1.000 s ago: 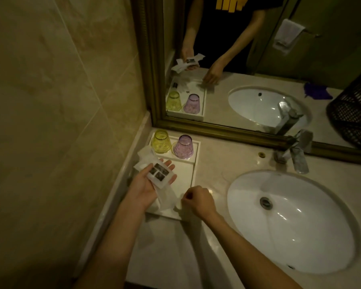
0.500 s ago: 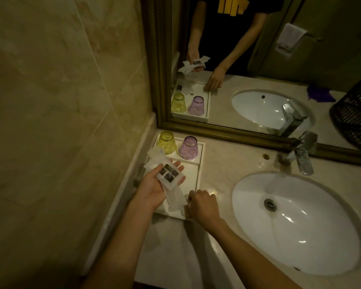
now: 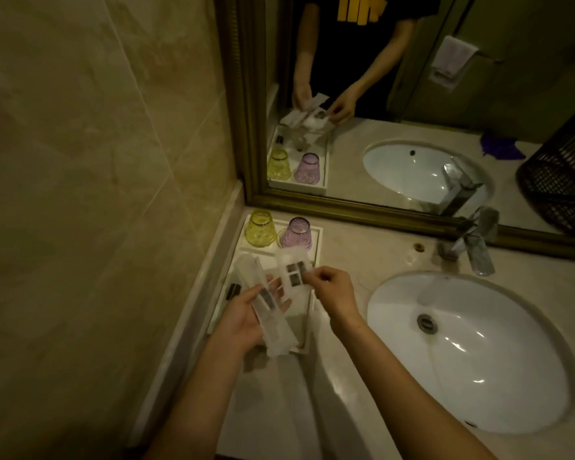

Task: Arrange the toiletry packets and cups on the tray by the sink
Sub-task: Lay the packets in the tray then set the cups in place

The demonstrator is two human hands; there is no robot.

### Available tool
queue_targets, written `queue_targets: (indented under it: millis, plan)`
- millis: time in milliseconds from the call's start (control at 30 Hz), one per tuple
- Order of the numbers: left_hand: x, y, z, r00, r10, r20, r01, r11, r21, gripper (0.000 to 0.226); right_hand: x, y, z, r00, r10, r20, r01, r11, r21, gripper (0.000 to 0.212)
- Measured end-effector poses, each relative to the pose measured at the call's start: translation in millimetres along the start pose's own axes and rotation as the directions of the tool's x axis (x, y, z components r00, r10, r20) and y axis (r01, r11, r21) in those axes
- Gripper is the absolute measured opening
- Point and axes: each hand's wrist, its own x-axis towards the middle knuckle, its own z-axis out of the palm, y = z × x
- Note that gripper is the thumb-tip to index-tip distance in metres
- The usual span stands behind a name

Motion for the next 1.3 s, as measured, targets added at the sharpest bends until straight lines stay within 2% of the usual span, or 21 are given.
queue_targets:
  millis: [67, 200, 300, 400, 467, 533, 600, 633, 700, 733, 767, 833, 867, 1000, 1067, 1167, 1300]
  plan:
    - [-1, 3, -8, 0.999, 0.021, -0.024, -0.022, 0.999, -0.027, 0.059, 10, 15, -5, 0.994, 0.082, -0.076, -0.085, 0.996, -0.030, 0.028]
    - [-2, 8, -19, 0.998, 0.061, -0.026, -0.062, 0.998, -0.012, 0.058, 28, 45, 2, 0.985, 0.136, -0.104, -0.160, 0.947, -0.278, 0.024]
    - [-6, 8, -19, 0.998, 0.060, -0.006, -0.060, 0.998, -0.009, 0.052, 37, 58, 13, 0.994, 0.077, -0.074, -0.103, 0.877, -0.469, 0.023]
    - [-6, 8, -18, 0.998, 0.060, 0.011, -0.060, 0.998, 0.007, 0.045, 30, 56, 15, 0.998, -0.033, -0.056, -0.014, 0.729, -0.685, 0.032]
    - [-5, 8, -16, 0.998, 0.051, 0.024, -0.052, 0.999, 0.014, 0.041, 25, 52, 12, 0.990, -0.127, -0.056, 0.041, 0.653, -0.756, 0.039]
    - [-5, 7, -14, 0.999, 0.030, 0.042, -0.031, 0.999, 0.039, 0.038, 22, 40, 9, 0.972, -0.232, -0.037, 0.138, 0.690, -0.711, 0.033]
    - [-5, 5, -11, 0.999, 0.007, 0.054, -0.013, 0.994, 0.105, 0.039, 22, 21, 12, 0.946, -0.323, 0.017, 0.272, 0.766, -0.582, 0.026]
    - [-4, 3, -9, 0.998, -0.005, 0.061, -0.004, 0.989, 0.145, 0.041, 22, 10, 16, 0.935, -0.349, 0.058, 0.328, 0.797, -0.508, 0.029]
    - [-2, -1, -5, 0.998, -0.008, 0.067, -0.007, 0.974, 0.225, 0.040, 21, -12, 25, 0.939, -0.294, 0.175, 0.341, 0.852, -0.398, 0.043]
    - [0, -3, -3, 0.998, 0.003, 0.070, -0.021, 0.965, 0.261, 0.038, 19, -22, 31, 0.946, -0.216, 0.243, 0.302, 0.861, -0.410, 0.049]
    - [1, -5, 0, 0.997, 0.021, 0.074, -0.042, 0.956, 0.289, 0.037, 19, -27, 36, 0.939, -0.172, 0.298, 0.305, 0.816, -0.491, 0.052]
    - [3, -8, 1, 0.996, 0.049, 0.080, -0.073, 0.942, 0.327, 0.039, 22, -29, 42, 0.929, -0.149, 0.339, 0.353, 0.631, -0.691, 0.047]
    - [3, -8, 0, 0.995, 0.050, 0.083, -0.076, 0.937, 0.341, 0.040, 23, -30, 43, 0.931, -0.137, 0.339, 0.351, 0.595, -0.723, 0.040]
    - [4, -3, -4, 0.997, 0.058, 0.042, -0.069, 0.925, 0.375, 0.040, 31, -29, 47, 0.924, -0.049, 0.378, 0.314, 0.661, -0.682, 0.025]
    - [2, -1, -6, 0.998, 0.055, 0.024, -0.060, 0.938, 0.341, 0.036, 35, -29, 46, 0.940, -0.046, 0.338, 0.255, 0.752, -0.608, 0.021]
    - [-2, 4, -14, 0.999, 0.053, -0.004, -0.050, 0.961, 0.271, 0.035, 47, -27, 39, 0.967, 0.024, 0.254, 0.091, 0.897, -0.432, 0.018]
    - [-3, 11, -29, 0.993, 0.091, -0.076, -0.078, 0.984, 0.161, 0.037, 67, -24, 29, 0.968, 0.061, 0.244, 0.019, 0.950, -0.312, 0.017]
